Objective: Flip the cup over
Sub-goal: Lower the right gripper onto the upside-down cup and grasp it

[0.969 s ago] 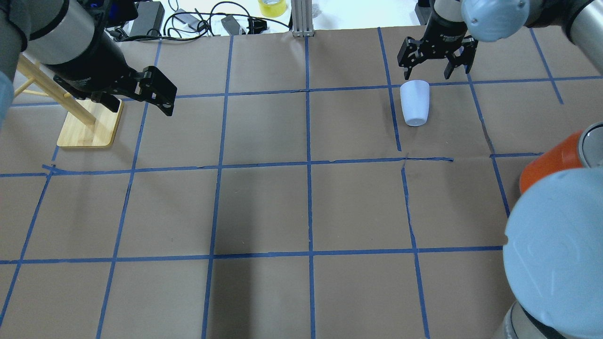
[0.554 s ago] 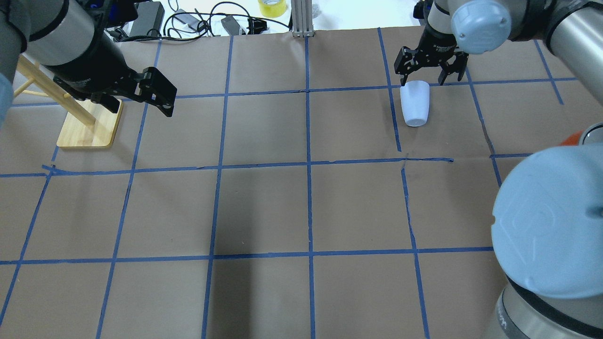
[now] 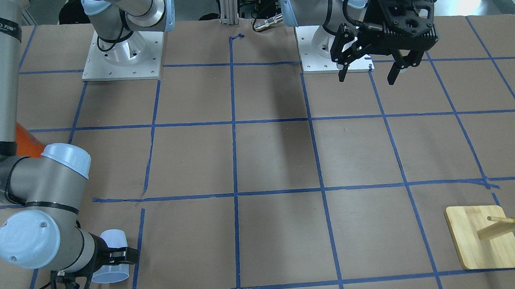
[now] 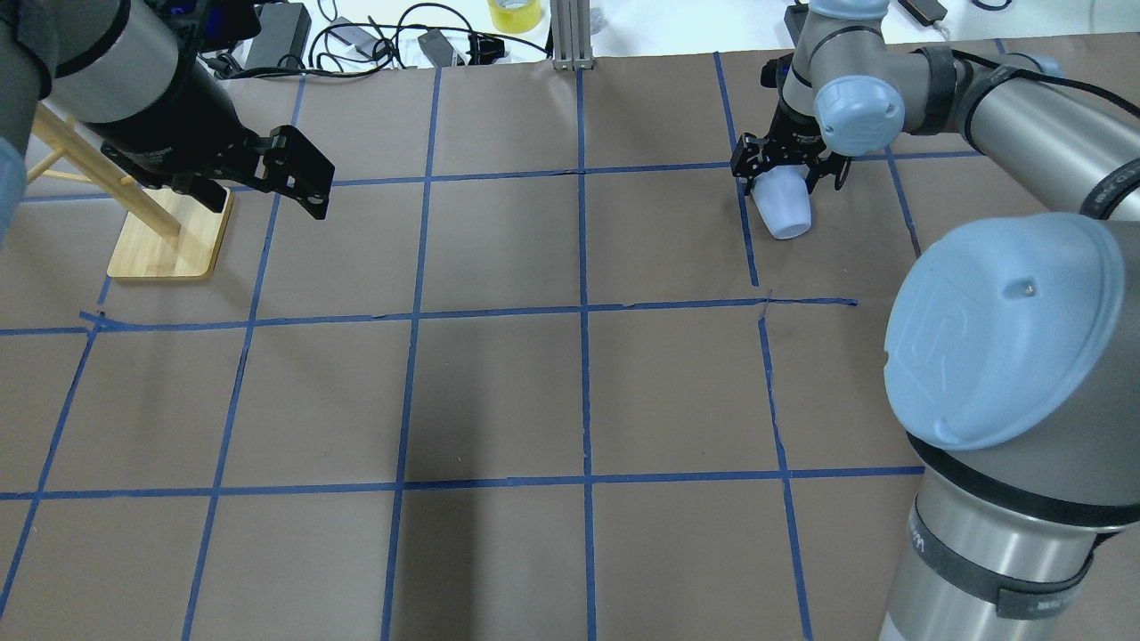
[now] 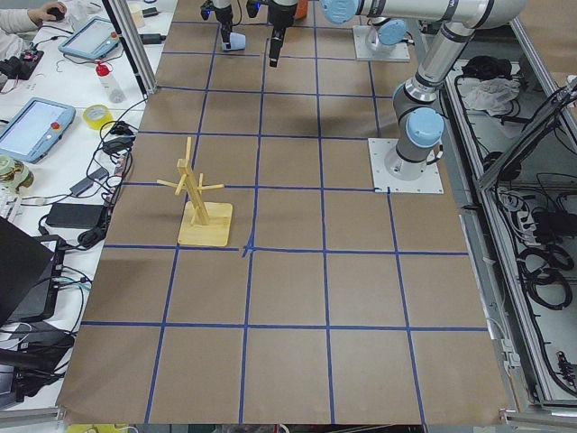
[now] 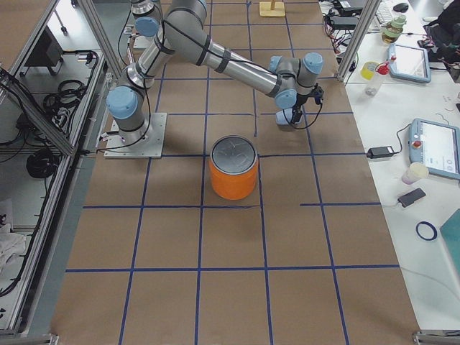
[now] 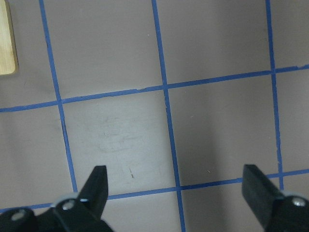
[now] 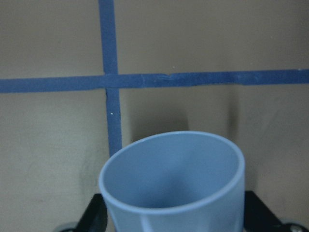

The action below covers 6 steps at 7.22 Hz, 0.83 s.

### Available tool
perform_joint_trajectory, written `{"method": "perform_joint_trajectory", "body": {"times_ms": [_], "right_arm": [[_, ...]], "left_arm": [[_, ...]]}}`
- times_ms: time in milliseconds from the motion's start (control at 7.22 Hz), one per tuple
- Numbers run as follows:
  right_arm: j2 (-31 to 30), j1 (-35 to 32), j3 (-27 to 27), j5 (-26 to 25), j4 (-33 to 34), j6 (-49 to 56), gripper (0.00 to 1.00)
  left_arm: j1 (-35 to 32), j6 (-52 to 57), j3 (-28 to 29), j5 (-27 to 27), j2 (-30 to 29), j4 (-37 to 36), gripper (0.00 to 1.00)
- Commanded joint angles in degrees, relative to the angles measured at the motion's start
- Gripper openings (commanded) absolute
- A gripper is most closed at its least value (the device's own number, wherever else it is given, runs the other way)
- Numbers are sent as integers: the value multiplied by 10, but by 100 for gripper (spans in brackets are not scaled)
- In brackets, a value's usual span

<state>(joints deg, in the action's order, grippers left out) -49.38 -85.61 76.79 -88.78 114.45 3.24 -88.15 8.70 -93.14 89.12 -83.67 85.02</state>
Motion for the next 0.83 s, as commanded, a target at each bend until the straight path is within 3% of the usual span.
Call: {"method": "perform_joint_trajectory", "body": {"times_ms": [0,277,692], "right_arm": [[0,0,-1,4,1,7,73],[-15,-3,-3,5,-8,33,64],[-31,-84,-8,4,0,155,64]], "left_arm": [[0,0,0,0,0,0,100],[0,0,0,0,0,0,100],[0,0,0,0,0,0,100]]}}
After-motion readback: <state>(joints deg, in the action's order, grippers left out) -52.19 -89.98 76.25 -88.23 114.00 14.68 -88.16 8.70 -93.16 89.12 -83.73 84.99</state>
